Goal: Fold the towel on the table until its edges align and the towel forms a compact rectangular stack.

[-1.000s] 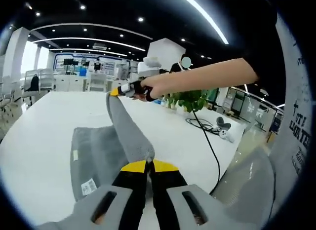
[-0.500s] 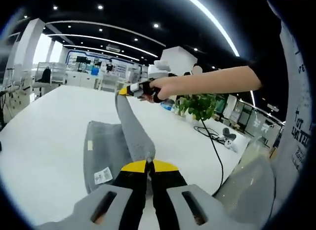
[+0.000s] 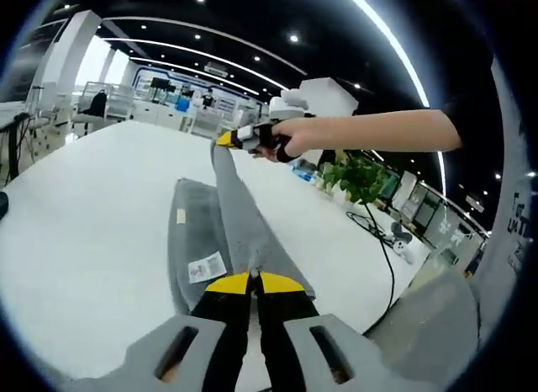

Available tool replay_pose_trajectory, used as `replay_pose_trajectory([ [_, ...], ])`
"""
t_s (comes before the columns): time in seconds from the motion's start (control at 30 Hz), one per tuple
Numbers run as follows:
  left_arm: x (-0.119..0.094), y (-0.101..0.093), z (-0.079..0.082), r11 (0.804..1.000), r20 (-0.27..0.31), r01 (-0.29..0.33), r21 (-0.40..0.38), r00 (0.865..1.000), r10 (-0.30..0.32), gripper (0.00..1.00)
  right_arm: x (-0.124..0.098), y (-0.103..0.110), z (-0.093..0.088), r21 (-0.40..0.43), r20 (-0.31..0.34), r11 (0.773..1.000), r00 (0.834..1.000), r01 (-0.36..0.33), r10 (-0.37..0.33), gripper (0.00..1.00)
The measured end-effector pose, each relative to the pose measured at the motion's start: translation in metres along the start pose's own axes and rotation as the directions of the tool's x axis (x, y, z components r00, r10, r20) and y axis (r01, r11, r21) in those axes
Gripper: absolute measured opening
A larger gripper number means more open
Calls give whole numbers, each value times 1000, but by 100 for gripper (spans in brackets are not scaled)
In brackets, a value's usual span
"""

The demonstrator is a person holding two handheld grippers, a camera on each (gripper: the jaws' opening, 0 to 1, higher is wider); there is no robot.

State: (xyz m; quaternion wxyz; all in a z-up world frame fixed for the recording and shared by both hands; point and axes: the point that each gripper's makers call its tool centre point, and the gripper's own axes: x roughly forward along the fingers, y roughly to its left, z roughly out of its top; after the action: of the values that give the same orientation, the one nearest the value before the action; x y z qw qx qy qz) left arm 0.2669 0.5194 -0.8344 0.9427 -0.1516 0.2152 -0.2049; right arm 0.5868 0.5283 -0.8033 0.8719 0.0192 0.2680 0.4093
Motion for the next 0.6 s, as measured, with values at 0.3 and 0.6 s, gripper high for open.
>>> replay_pose_trajectory([
  [0.3, 3, 23, -24, 999, -49, -23, -50, 999, 21, 3, 37, 3, -26, -17, -58, 1000, 998, 4, -5, 1],
  [0.6, 5, 38, -43, 994, -85, -73, -78, 994, 67, 3, 54, 10, -38, -43, -96, 999, 995, -8, 4, 1],
])
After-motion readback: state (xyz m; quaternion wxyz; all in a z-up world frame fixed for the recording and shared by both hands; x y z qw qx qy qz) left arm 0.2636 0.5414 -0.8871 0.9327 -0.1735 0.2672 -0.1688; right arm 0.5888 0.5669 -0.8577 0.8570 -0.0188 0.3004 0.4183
